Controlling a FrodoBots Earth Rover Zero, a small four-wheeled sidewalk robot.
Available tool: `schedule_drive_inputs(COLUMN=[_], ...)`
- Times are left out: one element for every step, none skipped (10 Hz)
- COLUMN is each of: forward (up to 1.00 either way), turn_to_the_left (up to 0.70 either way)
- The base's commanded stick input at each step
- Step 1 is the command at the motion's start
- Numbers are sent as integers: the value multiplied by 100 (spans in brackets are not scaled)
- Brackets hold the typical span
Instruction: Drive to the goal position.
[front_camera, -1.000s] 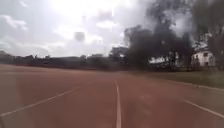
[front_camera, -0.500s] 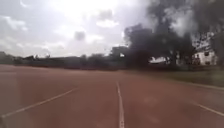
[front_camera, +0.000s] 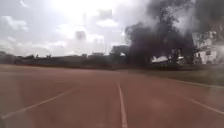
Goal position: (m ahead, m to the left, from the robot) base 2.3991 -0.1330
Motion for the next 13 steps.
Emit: schedule_drive_inputs(forward=[70, 70, 70, 70, 70, 70, 70, 70, 70, 70, 70, 70, 70], turn_to_the_left=[0, 0, 0, 0, 0, 0, 0, 0, 0, 0, 0, 0, 0])
